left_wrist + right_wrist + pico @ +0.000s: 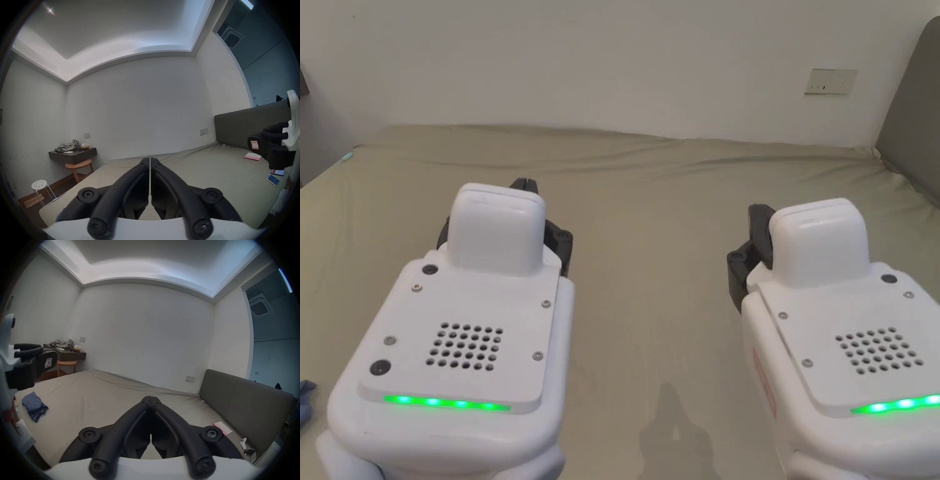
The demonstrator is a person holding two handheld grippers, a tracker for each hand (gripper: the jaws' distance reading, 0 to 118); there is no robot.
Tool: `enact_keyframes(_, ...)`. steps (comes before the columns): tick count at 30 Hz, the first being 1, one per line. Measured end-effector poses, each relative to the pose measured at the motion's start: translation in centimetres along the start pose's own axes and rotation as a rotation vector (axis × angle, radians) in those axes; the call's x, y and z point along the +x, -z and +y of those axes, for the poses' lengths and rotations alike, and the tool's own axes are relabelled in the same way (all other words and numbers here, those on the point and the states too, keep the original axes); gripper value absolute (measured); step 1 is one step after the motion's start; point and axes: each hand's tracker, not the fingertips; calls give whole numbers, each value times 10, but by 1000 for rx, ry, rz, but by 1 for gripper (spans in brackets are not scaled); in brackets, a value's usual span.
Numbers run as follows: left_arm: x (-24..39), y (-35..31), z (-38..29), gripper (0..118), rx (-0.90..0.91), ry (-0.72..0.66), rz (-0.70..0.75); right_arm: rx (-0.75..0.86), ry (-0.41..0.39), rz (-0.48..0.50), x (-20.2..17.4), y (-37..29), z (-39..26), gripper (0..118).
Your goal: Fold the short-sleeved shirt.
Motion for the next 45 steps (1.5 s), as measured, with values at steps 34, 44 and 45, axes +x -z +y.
enact_keyframes(34, -3, 9, -7, 1, -74, -3, 20, -9, 11, 9, -10, 4, -10, 0)
enact_keyframes(44, -4, 10, -6, 1, -71, -7, 18, -12, 27, 11, -8, 5, -11, 0)
enact_keyframes(45, -4, 10, -6, 1, -71, -7, 18, -12, 28, 11, -8, 5, -11, 0)
